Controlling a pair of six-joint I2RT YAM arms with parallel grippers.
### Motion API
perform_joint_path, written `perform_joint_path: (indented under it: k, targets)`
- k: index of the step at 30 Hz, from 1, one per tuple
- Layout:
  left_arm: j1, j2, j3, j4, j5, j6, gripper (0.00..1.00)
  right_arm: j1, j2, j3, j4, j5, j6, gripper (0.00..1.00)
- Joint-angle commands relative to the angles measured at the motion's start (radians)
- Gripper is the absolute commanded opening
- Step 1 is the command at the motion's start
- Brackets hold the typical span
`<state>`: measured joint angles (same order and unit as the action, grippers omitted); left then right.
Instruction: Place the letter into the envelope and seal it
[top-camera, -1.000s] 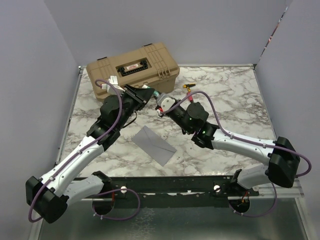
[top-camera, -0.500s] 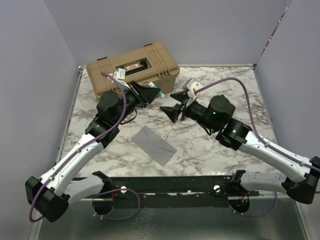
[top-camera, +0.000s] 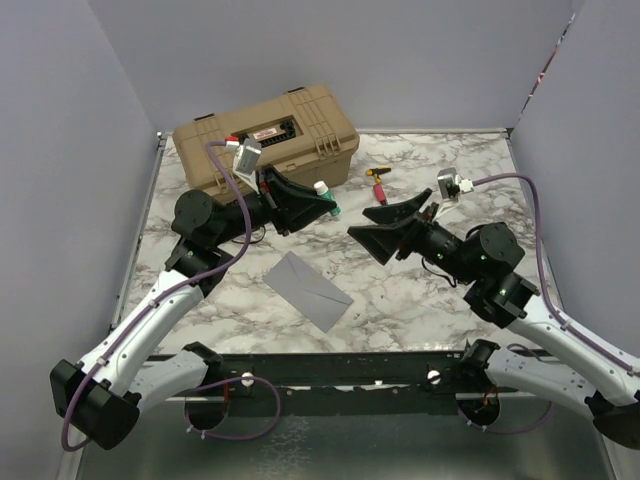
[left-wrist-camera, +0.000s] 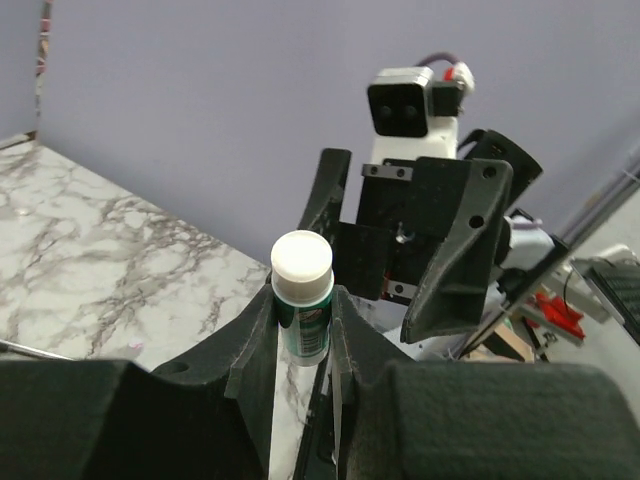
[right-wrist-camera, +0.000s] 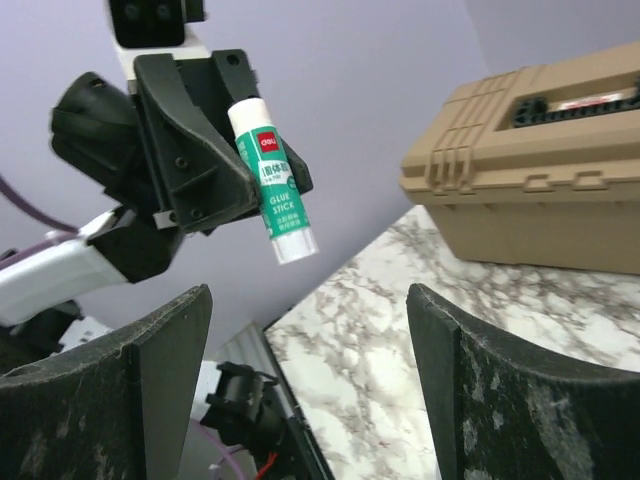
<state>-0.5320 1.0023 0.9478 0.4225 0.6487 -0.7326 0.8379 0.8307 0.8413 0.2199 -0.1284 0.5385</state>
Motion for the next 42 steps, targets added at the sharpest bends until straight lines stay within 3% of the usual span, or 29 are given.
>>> perform_joint_path:
  k: [1, 5, 12, 18, 21, 23, 28, 33, 37, 42]
  targets:
    - [0.001, -0.017, -0.026, 0.118, 0.182, -0.019, 0.0, -0.001, 0.022, -0.036, 0.147, -0.18, 0.076, 0.82]
    - [0.0, -0.03, -0.031, 0.125, 0.2, -0.023, 0.0, 0.0, 0.076, -0.019, 0.182, -0.271, 0.072, 0.78]
    - [0.0, -0.041, -0.041, 0.132, 0.209, -0.029, 0.0, -0.001, 0.134, 0.008, 0.228, -0.326, 0.061, 0.55]
    - [-0.001, -0.043, -0.048, 0.136, 0.21, -0.031, 0.0, -0.002, 0.151, 0.015, 0.261, -0.329, 0.049, 0.53]
    - [0.0, -0.042, -0.049, 0.139, 0.206, -0.034, 0.0, -0.002, 0.164, 0.026, 0.26, -0.323, 0.049, 0.46]
    - [-0.001, -0.045, -0.054, 0.144, 0.199, -0.036, 0.0, -0.002, 0.183, 0.042, 0.259, -0.329, 0.054, 0.38]
    - [-0.001, -0.06, -0.071, 0.152, 0.133, -0.045, 0.0, -0.002, 0.218, 0.076, 0.219, -0.337, 0.024, 0.04]
    - [-0.001, -0.082, -0.127, 0.134, -0.1, -0.073, 0.0, -0.002, 0.28, 0.175, 0.012, -0.202, -0.272, 0.01]
    - [-0.001, -0.102, -0.199, 0.133, -0.308, -0.064, 0.0, 0.0, 0.403, 0.27, -0.08, -0.008, -0.582, 0.01]
    - [-0.001, -0.103, -0.251, 0.121, -0.526, -0.059, 0.0, 0.004, 0.509, 0.282, 0.039, 0.221, -0.801, 0.01]
